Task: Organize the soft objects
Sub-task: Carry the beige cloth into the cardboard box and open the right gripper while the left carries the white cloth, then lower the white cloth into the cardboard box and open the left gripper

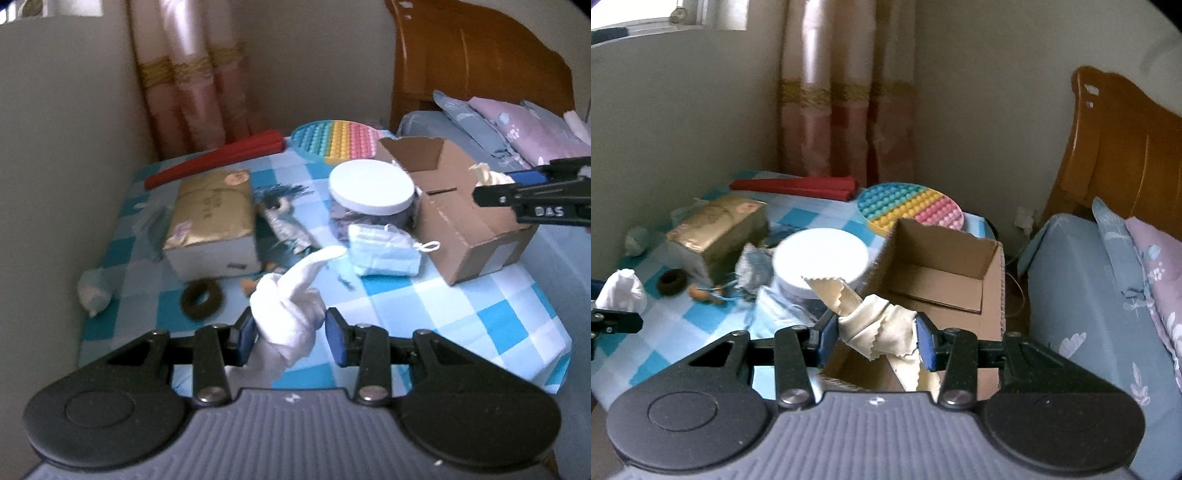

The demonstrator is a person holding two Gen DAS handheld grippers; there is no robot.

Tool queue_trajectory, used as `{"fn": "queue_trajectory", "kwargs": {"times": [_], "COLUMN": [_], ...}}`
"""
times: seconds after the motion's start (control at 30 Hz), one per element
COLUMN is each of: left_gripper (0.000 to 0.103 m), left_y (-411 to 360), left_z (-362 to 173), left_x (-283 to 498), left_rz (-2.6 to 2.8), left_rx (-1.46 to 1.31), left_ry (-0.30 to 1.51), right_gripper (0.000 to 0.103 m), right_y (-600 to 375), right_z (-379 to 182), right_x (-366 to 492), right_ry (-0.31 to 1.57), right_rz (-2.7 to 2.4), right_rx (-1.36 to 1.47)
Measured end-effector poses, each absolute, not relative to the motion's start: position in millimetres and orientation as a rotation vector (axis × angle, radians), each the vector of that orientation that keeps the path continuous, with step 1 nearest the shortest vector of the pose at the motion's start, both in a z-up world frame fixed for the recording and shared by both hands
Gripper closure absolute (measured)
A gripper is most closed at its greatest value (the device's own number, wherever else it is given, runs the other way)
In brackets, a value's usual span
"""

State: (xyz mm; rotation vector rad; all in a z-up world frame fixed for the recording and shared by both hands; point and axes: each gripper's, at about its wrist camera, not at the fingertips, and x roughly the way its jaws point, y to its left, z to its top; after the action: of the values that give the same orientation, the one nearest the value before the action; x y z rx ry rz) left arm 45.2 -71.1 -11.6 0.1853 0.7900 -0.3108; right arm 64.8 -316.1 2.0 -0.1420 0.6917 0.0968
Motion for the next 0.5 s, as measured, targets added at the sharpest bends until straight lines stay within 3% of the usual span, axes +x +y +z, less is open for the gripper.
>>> {"fn": "queue_trajectory", "kwargs": {"times": [0.07,0.13,0.27,0.33,0.5], "left_gripper": [0.064,0.064,0.064,0.064,0.064], "left_y": [-81,-88,-102,-109,-136], "left_z": [-11,-11,-12,-10,4], "left_x": [50,55,66,73,91], "left_rz": [-0.321,-0.33,-0.342,-0.355,-0.436], "left_rx": [0.199,0.209,0.235,0.251,0.284], "left_ry": [0.786,0.789,0.797,0.796,0.764], "right_gripper": [0.045,0.029,0.024,0.014,0.0], "right_y": [-320,-323,-325,-326,-324], "right_z": [-4,-7,-11,-11,-12], "right_x": [70,73,69,62,43], "right_ry": [0.709,0.704,0.702,0.7,0.693], "right_rz": [0.111,0.114,0.117,0.122,0.112], "right_rx": [-0.125,-0.108,-0.08,-0.058,-0.016]}}
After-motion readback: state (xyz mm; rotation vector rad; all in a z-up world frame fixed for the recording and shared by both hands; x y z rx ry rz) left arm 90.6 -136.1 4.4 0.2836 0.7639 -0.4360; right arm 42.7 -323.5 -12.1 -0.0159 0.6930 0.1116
